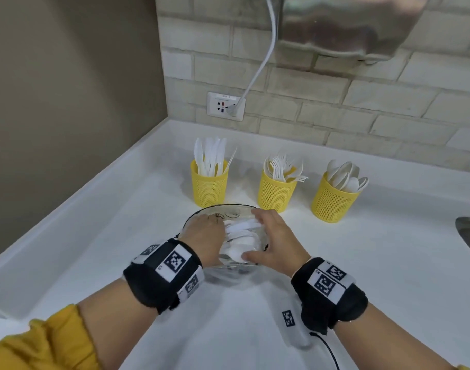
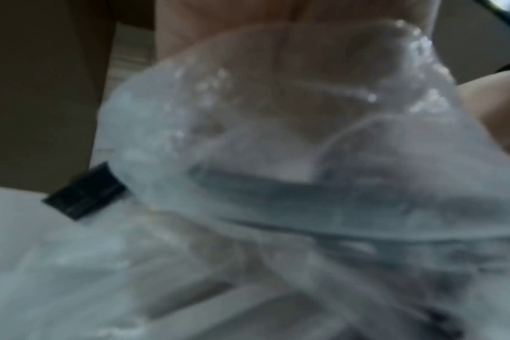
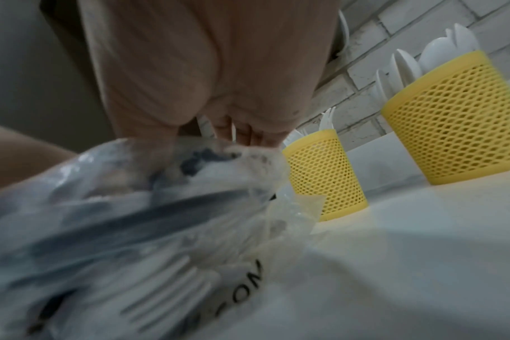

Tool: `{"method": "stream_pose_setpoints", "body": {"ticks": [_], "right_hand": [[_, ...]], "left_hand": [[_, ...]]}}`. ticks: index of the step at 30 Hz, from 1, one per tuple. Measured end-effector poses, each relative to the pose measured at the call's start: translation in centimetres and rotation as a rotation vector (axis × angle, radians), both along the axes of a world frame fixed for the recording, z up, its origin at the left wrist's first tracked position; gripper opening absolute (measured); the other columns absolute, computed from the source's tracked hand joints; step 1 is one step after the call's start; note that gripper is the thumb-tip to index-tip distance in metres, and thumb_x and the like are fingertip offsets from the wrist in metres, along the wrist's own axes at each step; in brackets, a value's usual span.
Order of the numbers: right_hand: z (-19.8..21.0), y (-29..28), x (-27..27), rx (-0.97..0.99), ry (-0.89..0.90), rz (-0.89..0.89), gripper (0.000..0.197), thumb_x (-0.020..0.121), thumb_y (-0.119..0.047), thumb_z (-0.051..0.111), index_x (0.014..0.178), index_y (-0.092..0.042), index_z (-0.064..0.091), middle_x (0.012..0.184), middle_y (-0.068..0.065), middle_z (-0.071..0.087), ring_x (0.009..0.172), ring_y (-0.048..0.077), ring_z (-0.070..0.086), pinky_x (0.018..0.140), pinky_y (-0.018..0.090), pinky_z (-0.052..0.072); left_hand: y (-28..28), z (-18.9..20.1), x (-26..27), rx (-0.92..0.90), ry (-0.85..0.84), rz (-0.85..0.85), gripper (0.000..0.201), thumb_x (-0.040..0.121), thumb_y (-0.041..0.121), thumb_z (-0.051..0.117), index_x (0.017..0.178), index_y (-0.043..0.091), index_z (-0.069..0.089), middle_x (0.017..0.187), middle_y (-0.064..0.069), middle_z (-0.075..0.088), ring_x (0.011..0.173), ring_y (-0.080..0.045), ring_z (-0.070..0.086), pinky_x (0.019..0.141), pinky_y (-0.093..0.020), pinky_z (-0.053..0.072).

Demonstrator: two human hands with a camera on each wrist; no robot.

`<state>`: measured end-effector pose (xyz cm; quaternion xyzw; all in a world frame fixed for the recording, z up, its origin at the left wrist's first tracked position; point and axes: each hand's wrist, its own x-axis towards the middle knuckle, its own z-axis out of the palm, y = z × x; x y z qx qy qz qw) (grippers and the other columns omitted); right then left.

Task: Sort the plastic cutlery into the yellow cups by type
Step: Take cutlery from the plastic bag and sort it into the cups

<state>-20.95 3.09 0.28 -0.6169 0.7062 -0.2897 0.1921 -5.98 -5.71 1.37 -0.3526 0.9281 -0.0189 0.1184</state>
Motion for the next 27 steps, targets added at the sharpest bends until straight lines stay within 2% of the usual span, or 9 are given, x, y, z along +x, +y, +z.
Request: {"method": "stream_pose_setpoints", "body": {"ticks": [3,7,11,15,19,22,24,25,27], "right_hand": [[-0.1,-0.1,0.2,0.035,-0.048,-0.026,0.088,0.064,-0.02,0.081,0.137,-0.015,0.032,0.117,-0.002,0.036,0.114,0.011,0.033,0.097,0.022,0.033],[0.4,-0.4,0.4,0.014,0.161,-0.176,0.074,0.06,-0.031,0.068,0.128,-0.019,0.043,0.115,-0.001,0.036,0.109,0.02,0.032,0.085,0.028,0.031],[0.4,-0.7,0.7,0.209,-0.196,-0.173,0.06,0.071,-0.003,0.065,0.123,-0.016,0.039,0.11,0.004,0.033,0.085,0.019,0.044,0.062,0.022,0.04],[-0.1,-1.0,0.3,0.187,-0.314,-0.143,0.061,0.074,0.006,0.054,0.126,-0.02,0.036,0.092,0.005,0.045,0.062,0.009,0.04,0.05,0.017,0.035],[0.4,-1.1,0.3,0.218,-0.467,-0.129,0.061,0.072,0.005,0.055,0.124,-0.023,0.04,0.081,-0.002,0.043,0.067,0.015,0.044,0.062,0.025,0.042],[0.4,-1.2,0.5,0.271,-0.506,-0.017,0.077,0.062,-0.007,0.065,0.129,-0.031,0.035,0.113,0.005,0.048,0.097,0.022,0.053,0.085,0.034,0.047],[0.3,-1.2,0.1,0.305,-0.518,0.042,0.081,0.069,-0.002,0.068,0.134,-0.034,0.031,0.129,0.002,0.043,0.117,0.02,0.047,0.101,0.036,0.042],[0.3,-1.2,-0.1,0.318,-0.56,0.05,0.077,0.074,0.005,0.063,0.134,-0.033,0.032,0.126,-0.001,0.044,0.114,0.017,0.048,0.099,0.035,0.043],[0.5,-1.4,-0.5,0.337,-0.653,0.039,0.068,0.079,0.013,0.051,0.131,-0.028,0.038,0.109,-0.001,0.049,0.091,0.012,0.052,0.078,0.028,0.048]], "left_hand": [[-0.7,0.3,-0.2,0.049,0.022,-0.022,0.07,0.076,0.055,0.062,0.124,0.008,0.043,0.125,-0.011,0.048,0.113,-0.027,0.051,0.095,-0.037,0.042],[-1.7,0.4,0.9,0.145,0.051,0.026,0.068,0.077,0.064,0.055,0.12,0.011,0.048,0.125,-0.009,0.045,0.112,-0.026,0.051,0.092,-0.036,0.043],[-1.3,0.4,0.3,0.161,0.036,0.0,0.067,0.078,0.061,0.056,0.12,0.009,0.051,0.126,-0.011,0.046,0.115,-0.029,0.047,0.096,-0.038,0.04],[-1.2,0.0,-0.2,0.152,0.078,0.021,0.068,0.076,0.06,0.059,0.123,0.011,0.05,0.126,-0.009,0.048,0.118,-0.027,0.045,0.099,-0.039,0.034],[-2.0,0.5,0.7,0.176,0.042,0.02,0.063,0.078,0.054,0.061,0.12,0.008,0.051,0.127,-0.012,0.049,0.117,-0.028,0.046,0.096,-0.034,0.036],[-2.5,0.7,0.9,0.263,0.04,0.03,0.057,0.078,0.048,0.066,0.113,0.006,0.052,0.12,-0.013,0.054,0.108,-0.027,0.052,0.086,-0.028,0.039],[-2.7,0.6,1.0,0.278,0.045,0.036,0.059,0.077,0.049,0.067,0.116,0.007,0.053,0.119,-0.01,0.057,0.108,-0.026,0.054,0.088,-0.029,0.041],[-2.8,0.5,1.2,0.296,0.051,0.046,0.061,0.076,0.05,0.068,0.118,0.009,0.052,0.12,-0.008,0.058,0.109,-0.025,0.054,0.089,-0.03,0.041],[-2.9,0.5,1.7,0.329,0.062,0.051,0.056,0.078,0.048,0.067,0.116,0.01,0.053,0.12,-0.006,0.059,0.108,-0.025,0.055,0.086,-0.028,0.041]]}}
